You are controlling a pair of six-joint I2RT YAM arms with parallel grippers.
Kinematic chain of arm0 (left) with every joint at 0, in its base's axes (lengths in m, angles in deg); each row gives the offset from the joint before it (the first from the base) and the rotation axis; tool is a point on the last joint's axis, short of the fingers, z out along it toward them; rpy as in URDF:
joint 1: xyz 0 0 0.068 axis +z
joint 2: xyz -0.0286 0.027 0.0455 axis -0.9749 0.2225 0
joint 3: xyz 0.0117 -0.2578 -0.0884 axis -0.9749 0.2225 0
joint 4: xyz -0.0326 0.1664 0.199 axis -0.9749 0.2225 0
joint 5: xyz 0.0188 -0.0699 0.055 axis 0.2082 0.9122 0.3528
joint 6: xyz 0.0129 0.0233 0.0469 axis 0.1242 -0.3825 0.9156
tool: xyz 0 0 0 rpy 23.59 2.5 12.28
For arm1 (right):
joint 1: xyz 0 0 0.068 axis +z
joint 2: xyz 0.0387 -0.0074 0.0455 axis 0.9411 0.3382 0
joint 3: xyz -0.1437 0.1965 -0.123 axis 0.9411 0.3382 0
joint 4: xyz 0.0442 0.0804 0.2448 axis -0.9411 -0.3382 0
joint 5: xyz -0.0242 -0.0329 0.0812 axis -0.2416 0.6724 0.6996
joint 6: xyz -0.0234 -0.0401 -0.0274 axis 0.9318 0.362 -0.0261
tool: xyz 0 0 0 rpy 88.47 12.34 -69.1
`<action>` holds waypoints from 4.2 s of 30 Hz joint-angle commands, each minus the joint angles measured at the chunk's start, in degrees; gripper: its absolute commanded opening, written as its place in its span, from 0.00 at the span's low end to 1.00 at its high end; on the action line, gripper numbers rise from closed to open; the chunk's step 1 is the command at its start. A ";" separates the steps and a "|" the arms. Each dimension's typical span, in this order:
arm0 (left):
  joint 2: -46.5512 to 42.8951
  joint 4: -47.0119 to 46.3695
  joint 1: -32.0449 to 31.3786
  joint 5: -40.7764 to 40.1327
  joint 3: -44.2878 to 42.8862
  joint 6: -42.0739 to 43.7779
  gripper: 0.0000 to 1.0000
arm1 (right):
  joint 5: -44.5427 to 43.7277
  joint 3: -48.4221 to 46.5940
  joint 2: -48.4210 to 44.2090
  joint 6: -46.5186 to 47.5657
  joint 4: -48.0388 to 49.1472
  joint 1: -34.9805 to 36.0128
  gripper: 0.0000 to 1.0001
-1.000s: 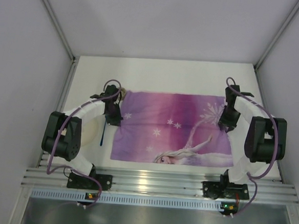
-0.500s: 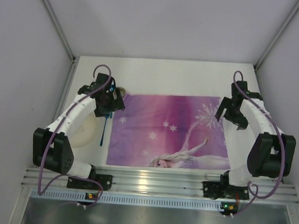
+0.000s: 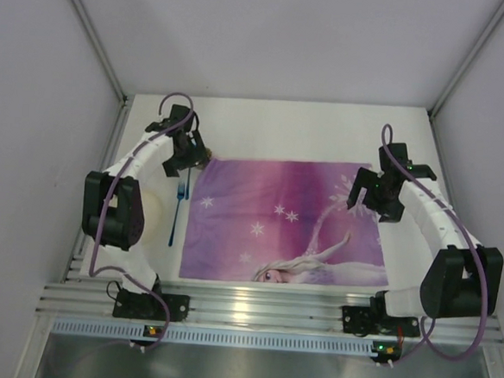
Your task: Set the dinner table for one person
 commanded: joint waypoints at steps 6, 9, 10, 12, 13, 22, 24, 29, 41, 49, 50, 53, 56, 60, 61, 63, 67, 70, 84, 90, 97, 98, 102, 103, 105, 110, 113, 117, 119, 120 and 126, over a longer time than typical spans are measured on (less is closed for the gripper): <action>12.56 -3.04 0.60 -2.41 -14.12 -0.74 0.85 | 2.38 -0.47 -0.30 2.54 2.92 0.94 1.00; 16.08 -1.73 1.39 -2.15 -18.51 -0.04 0.84 | 1.85 -0.38 0.93 1.93 3.19 0.94 1.00; 18.10 -0.68 1.65 -2.41 -19.75 -0.12 0.82 | 1.85 -0.47 1.20 1.49 2.92 0.94 1.00; 19.43 -0.48 2.18 -2.41 -20.99 -0.13 0.81 | 2.28 -0.03 1.37 0.79 3.53 0.94 1.00; 20.05 -1.01 2.35 -2.15 -20.91 -0.13 0.79 | 2.37 0.06 1.55 0.78 3.80 0.94 1.00; 23.04 -2.51 4.20 -1.53 -21.35 1.89 0.49 | -0.61 -4.42 7.26 1.49 2.83 0.77 1.00; 24.00 -2.69 4.82 -1.35 -21.70 2.07 0.30 | -0.44 -5.73 8.75 1.14 2.74 0.77 1.00; 26.11 -2.77 5.52 -1.09 -23.72 3.74 0.15 | -0.26 -8.02 11.13 0.61 2.57 0.86 1.00; 18.40 -2.33 6.05 -0.39 -30.93 3.31 0.00 | -0.53 -3.29 7.01 -0.10 3.09 0.86 1.00; 12.41 -4.09 -5.52 0.49 -26.45 0.76 0.00 | -1.31 -2.13 -0.55 -2.29 0.73 0.85 1.00; 12.41 -5.40 -7.29 1.10 -26.01 0.49 0.00 | -2.01 -2.66 -1.34 -2.82 0.03 0.86 1.00; 14.95 -9.17 -15.03 5.40 -26.70 0.31 0.00 | -5.35 -5.29 -4.24 -5.10 -3.31 0.86 1.00; 18.29 -13.40 -21.71 10.66 -28.11 0.14 0.00 | -4.57 -5.57 -7.76 -6.42 -5.16 0.86 1.00; 24.26 -20.15 -27.25 15.34 -33.72 -1.53 0.00 | -1.15 -3.29 -13.90 -9.05 -6.66 1.03 1.00; 25.49 -21.05 -28.92 16.13 -34.87 -1.88 0.00 | -0.79 -2.67 -14.88 -9.50 -7.10 0.94 1.00; 29.79 -22.54 -30.33 18.59 -39.35 -2.49 0.00 | -0.35 -1.00 -17.85 -10.12 -7.89 0.94 1.00; 37.53 -23.34 -34.02 20.53 -47.35 -3.29 0.00 | -2.28 -0.03 -21.12 -9.06 -11.22 1.03 1.00; 42.54 -23.43 -35.95 20.01 -52.45 -3.90 0.00 | -4.39 -0.12 -23.14 -8.10 -13.51 0.94 1.00; 46.87 -23.17 -38.51 20.62 -55.54 -4.96 0.69 | -7.47 1.02 -22.71 -4.76 -15.01 0.94 1.00; 35.65 -20.71 -34.39 16.67 -53.35 -2.94 0.92 | -5.54 0.85 -21.21 -4.49 -13.17 0.94 1.00; 15.87 -16.06 -14.92 7.72 -29.37 0.49 0.87 | -3.52 0.94 -20.86 -4.32 -10.88 0.94 1.00; 14.62 -14.13 -12.61 6.92 -24.73 1.79 0.86 | -2.82 1.46 -20.86 -4.32 -10.36 0.94 1.00; 11.00 -9.90 -1.98 2.17 -15.74 6.81 0.76 | -1.14 2.69 -20.25 -4.58 -7.81 0.94 1.00; 11.09 -8.85 -0.56 -0.01 -14.76 7.51 0.72 | -0.88 2.96 -19.81 -4.58 -7.28 0.94 1.00; 11.70 -6.48 3.04 -1.26 -12.56 9.36 0.67 | -0.18 2.70 -18.41 -4.49 -6.66 1.03 1.00; 14.51 -4.71 7.27 -1.18 -10.63 12.17 0.58 | -0.09 1.29 -15.59 -4.23 -4.99 0.94 1.00; 16.27 -4.88 7.45 -0.04 -10.97 13.14 0.57 | -0.09 0.59 -13.84 -4.23 -4.46 1.03 1.00; 18.90 -5.41 7.54 -1.35 -11.94 13.15 0.51 | -0.44 0.15 -12.60 -4.23 -4.02 1.03 1.00; 21.18 -5.06 7.54 -1.35 -13.52 13.50 0.48 | -0.53 0.15 -12.16 -4.32 -3.85 0.94 1.00; 21.89 -5.06 7.54 -1.18 -14.13 13.67 0.45 | -0.61 0.15 -11.90 -4.40 -3.76 0.94 1.00; 26.64 -4.88 7.54 -1.35 -18.00 14.20 0.38 | -0.79 -0.11 -10.23 -4.93 -3.41 1.03 1.00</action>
